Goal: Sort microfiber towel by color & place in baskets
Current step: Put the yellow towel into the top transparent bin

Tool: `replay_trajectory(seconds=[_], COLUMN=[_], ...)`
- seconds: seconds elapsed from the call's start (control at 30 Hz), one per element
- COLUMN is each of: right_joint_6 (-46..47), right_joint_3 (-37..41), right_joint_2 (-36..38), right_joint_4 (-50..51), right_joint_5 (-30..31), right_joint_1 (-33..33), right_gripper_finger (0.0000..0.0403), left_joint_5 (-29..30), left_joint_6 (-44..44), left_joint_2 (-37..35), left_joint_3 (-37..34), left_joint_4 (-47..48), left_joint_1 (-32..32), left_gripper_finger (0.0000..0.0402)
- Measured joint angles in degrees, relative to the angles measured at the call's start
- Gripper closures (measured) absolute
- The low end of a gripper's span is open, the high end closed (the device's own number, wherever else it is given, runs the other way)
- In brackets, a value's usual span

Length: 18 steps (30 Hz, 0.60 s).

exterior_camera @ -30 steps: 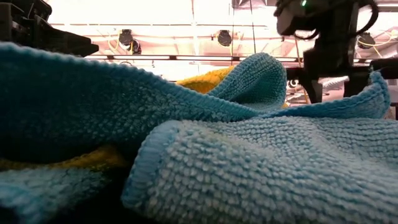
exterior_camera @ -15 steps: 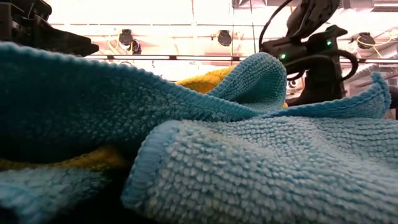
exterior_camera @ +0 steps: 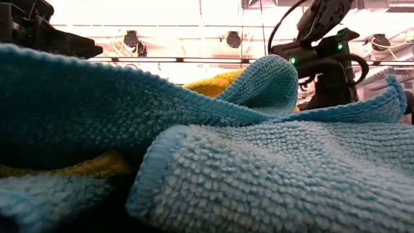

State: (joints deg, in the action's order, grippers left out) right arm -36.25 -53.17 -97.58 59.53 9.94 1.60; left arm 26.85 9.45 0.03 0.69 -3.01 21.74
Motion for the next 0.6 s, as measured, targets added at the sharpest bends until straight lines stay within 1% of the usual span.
replay_trajectory(seconds=[0.23, 0.4, 0.6], right_joint_6=[2.97, 6.01, 9.24], right_joint_3=[0.00, -0.03, -2.40], right_joint_2=[7.76, 14.04, 21.00], right_joint_4=[3.08, 4.66, 5.38], right_joint_5=[-0.03, -0.08, -1.37], right_joint_1=[1.86, 3.93, 6.01], right_gripper_finger=[0.0399, 0.0399, 0.0400], left_joint_5=[0.00, 0.00, 0.00], left_joint_6=[0.00, -0.01, 0.00], left_joint_2=[0.00, 0.00, 0.02], left_joint_3=[0.00, 0.00, 0.00], left_joint_4=[0.00, 0.00, 0.00], left_joint_1=[-0.02, -0.01, -0.02], left_gripper_finger=[0.0210, 0.0210, 0.0210])
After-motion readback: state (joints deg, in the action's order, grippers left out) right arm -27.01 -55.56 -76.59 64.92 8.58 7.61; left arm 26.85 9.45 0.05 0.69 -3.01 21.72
